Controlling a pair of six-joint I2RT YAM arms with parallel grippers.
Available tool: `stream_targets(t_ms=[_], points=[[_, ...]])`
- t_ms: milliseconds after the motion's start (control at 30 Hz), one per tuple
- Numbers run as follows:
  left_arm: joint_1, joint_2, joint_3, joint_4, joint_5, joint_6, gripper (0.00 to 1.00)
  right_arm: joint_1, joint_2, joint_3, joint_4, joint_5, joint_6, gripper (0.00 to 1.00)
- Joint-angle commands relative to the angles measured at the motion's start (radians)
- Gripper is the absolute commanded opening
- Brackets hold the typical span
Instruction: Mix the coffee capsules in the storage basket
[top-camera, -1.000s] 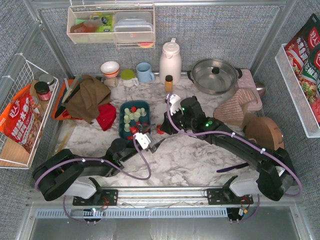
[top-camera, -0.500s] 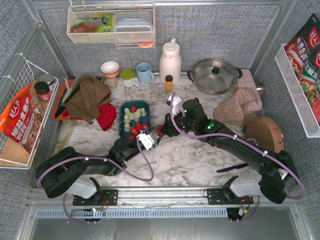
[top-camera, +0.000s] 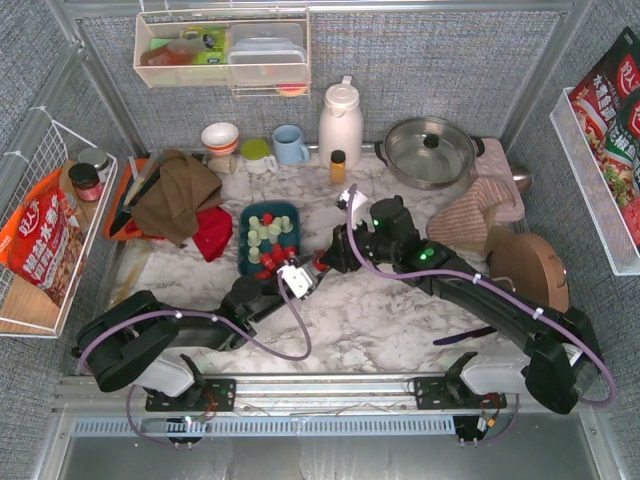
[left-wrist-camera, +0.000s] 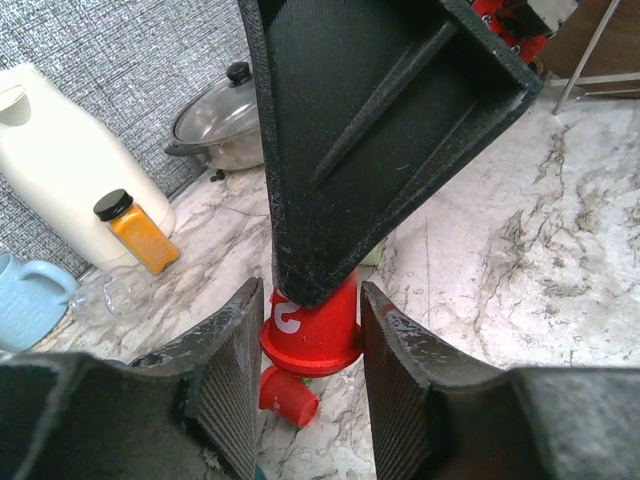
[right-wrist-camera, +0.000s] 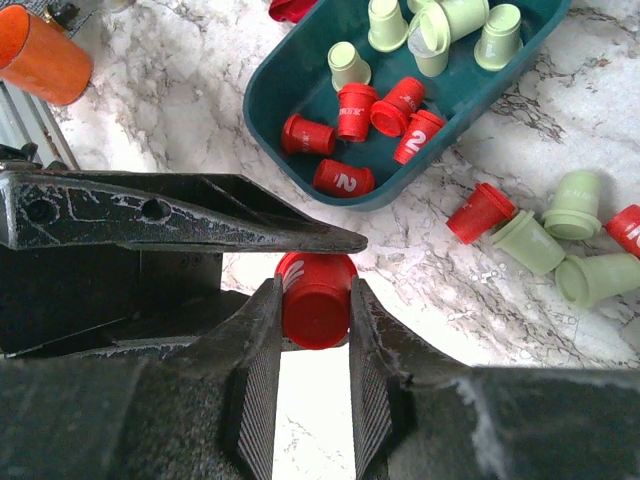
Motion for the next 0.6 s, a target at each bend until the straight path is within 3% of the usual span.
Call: stream_targets(t_ms=[0, 167, 333, 467, 567], points=[[-0.003, 0.003, 0.022, -0.011, -0.043, -0.007, 0.42, 0.002, -0.005, -0.001, 0.018, -0.038, 0.022, 0.18], [-0.009, 0.004, 0.027, -0.008, -0.059, -0.01, 0.35, 0.003, 0.001, -0.002, 0.016, -0.042, 0.023, 0.21], [-0.014, 0.004, 0.025, -0.008, -0.078, -0.006, 0.23, 0.004, -0.005, -0.001, 0.013, -0.036, 0.027, 0.34], [-0.015, 0.0, 0.018, -0.007, -0.09, -0.006, 0.2, 0.002, -0.021, 0.001, -0.004, -0.005, 0.026, 0.48], [-0.014, -0.002, 0.007, -0.004, -0.102, -0.009, 0.2, 0.002, -0.046, 0.004, -0.022, 0.046, 0.015, 0.53]])
